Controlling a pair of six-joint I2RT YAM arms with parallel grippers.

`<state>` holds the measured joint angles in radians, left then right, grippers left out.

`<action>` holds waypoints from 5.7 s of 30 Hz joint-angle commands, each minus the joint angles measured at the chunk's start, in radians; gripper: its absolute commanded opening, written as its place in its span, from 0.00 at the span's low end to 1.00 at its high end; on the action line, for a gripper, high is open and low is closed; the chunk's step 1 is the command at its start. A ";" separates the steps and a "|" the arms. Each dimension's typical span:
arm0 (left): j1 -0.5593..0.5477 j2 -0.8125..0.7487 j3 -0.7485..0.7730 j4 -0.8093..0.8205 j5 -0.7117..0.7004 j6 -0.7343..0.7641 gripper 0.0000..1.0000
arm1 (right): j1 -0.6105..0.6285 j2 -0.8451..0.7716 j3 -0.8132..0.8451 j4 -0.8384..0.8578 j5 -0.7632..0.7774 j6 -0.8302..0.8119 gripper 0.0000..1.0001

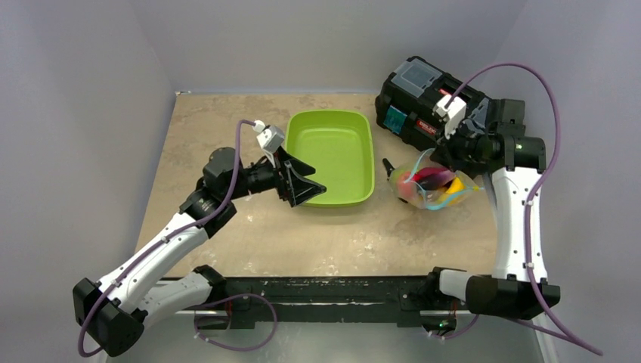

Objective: Open the zip-top bag and remove the fake food
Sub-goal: Open the zipper of the food storage bag at the center of the board, then pick up the fake vegetable from the zipper food storage bag.

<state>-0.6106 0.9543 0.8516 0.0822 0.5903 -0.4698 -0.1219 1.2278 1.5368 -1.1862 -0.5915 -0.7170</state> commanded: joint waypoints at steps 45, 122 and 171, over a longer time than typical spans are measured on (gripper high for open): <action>-0.398 0.516 0.334 0.124 -0.274 0.414 0.41 | 0.206 -0.109 -0.553 0.539 -0.176 0.398 0.00; -0.413 0.838 0.358 0.089 -0.406 0.785 0.60 | 0.195 -0.114 -0.536 0.490 -0.189 0.337 0.00; -0.414 0.795 0.475 -0.123 -0.420 0.768 0.00 | 0.195 -0.134 -0.597 0.474 -0.181 0.278 0.00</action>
<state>-1.0237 1.8542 1.2720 0.0025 0.1787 0.3267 0.0738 1.1252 0.9539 -0.7044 -0.7761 -0.4103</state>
